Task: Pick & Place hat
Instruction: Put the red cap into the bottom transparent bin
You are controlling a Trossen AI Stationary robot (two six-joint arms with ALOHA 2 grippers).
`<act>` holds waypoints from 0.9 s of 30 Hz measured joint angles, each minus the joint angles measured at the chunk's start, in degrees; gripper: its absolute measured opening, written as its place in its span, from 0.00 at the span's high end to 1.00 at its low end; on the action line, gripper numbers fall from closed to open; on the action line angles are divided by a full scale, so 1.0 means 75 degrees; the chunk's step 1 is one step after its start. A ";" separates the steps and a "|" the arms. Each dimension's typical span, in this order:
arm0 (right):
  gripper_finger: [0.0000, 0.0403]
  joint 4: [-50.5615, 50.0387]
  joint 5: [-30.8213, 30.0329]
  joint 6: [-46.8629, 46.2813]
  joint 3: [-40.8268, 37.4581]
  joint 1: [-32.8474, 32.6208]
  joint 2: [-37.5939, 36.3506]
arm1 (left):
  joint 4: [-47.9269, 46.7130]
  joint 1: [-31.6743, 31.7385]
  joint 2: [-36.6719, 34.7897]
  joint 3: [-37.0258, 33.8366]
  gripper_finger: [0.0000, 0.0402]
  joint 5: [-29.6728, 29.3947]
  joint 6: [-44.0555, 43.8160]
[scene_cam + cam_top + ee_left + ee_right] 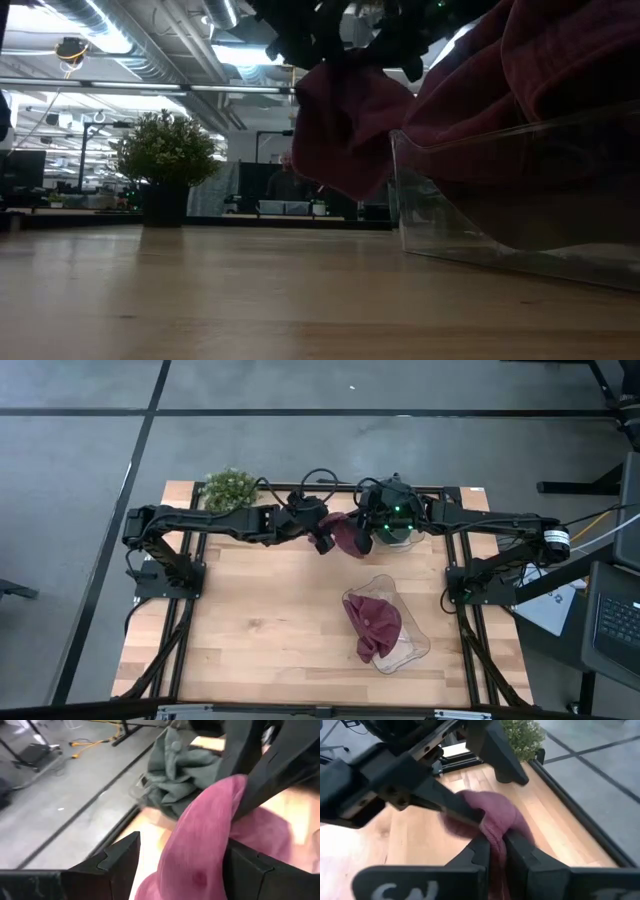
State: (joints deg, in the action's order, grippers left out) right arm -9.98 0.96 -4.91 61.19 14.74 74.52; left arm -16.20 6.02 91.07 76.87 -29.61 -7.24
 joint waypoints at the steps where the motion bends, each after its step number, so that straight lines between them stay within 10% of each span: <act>1: 0.91 -0.0028 0.0021 -0.0082 0.0000 0.0000 0.0000 | -0.0047 -0.0002 0.0000 -0.0001 0.42 -0.0090 0.0087; 17: 0.91 -0.0023 0.0754 -0.0741 0.0006 -0.0003 0.0000 | -0.0691 0.0024 -0.0020 0.0000 0.83 0.0550 0.0273; 27: 0.84 0.0046 0.1608 -0.1309 0.0006 0.0014 0.0003 | -0.0717 -0.0375 -0.0041 0.0002 0.99 -0.1105 0.1248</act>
State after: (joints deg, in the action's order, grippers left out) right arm -9.63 13.02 -14.72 61.23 14.84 74.54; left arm -21.57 3.20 90.76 76.88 -37.90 2.12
